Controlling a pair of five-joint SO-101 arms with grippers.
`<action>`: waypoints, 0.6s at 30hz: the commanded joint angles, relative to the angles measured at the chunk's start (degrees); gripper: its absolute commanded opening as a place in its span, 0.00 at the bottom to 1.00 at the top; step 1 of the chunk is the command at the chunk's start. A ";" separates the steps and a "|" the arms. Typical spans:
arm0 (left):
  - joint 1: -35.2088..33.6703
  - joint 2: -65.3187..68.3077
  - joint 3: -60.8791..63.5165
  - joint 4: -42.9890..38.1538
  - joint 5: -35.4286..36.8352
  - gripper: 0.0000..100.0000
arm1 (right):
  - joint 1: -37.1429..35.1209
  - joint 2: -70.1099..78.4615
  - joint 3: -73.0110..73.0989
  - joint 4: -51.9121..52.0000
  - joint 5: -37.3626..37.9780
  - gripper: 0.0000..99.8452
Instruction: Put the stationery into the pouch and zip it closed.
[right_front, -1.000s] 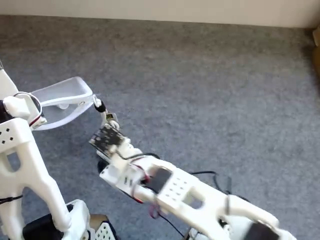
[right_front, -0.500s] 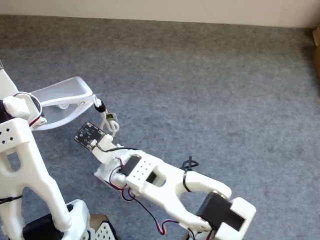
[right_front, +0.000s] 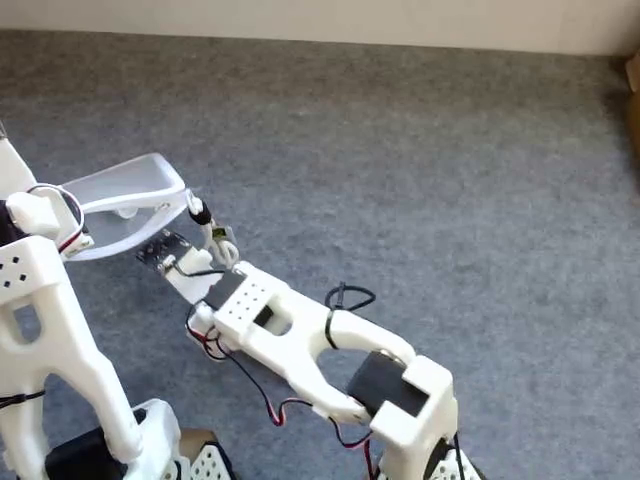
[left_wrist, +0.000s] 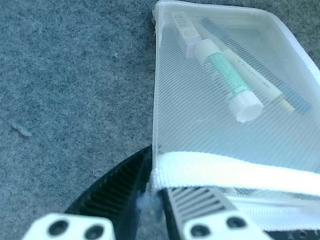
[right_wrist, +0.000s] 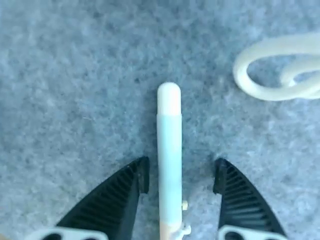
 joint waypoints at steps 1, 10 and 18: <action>-1.19 -0.13 0.04 -0.97 0.79 0.01 | 1.45 0.75 -4.00 1.27 0.09 0.21; -1.19 -0.13 0.04 -0.97 0.79 0.01 | 1.01 1.36 -4.00 1.27 0.09 0.21; -1.19 -0.13 0.13 -0.97 0.79 0.01 | 0.66 1.45 -4.26 1.19 0.09 0.00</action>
